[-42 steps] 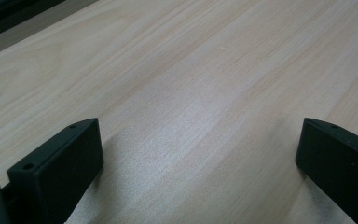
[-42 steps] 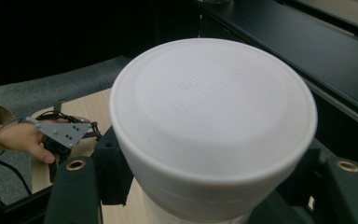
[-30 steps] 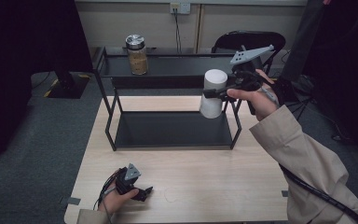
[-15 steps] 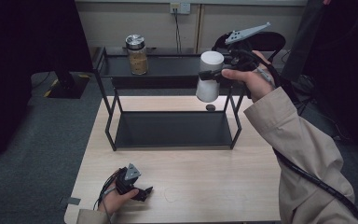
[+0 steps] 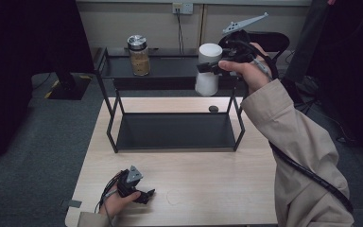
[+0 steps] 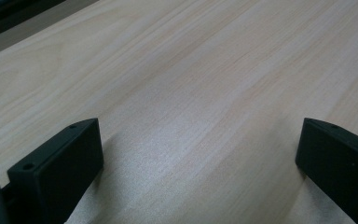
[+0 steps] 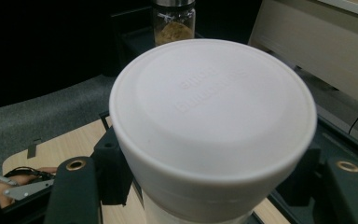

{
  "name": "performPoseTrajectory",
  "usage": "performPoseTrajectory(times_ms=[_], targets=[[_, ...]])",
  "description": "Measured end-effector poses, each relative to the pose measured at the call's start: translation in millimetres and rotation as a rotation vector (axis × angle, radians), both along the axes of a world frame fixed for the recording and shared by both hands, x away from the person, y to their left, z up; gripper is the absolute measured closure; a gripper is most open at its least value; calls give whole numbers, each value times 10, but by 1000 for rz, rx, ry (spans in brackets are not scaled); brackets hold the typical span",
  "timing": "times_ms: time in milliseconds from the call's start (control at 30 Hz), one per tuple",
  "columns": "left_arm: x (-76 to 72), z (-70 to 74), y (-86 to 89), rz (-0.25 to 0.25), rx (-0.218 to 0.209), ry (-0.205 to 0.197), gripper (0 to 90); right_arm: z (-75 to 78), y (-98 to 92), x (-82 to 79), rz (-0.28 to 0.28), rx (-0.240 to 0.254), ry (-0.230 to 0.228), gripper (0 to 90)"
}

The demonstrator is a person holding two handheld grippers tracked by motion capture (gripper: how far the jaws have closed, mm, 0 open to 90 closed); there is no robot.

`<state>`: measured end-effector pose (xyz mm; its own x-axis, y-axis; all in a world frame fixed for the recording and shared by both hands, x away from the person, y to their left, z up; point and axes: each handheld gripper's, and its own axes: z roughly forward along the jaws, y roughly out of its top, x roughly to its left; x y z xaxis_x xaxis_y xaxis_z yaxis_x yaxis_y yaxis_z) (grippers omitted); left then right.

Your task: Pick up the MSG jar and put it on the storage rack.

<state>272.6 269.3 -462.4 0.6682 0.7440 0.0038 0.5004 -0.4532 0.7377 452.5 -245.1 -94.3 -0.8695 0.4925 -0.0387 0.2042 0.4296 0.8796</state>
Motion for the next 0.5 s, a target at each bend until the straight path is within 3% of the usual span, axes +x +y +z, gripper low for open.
performPoseTrajectory(times_ms=[500], targets=[[-1, 0, 0, 0, 2, -2, 0, 133, 154, 285, -50, 17, -8, 343]])
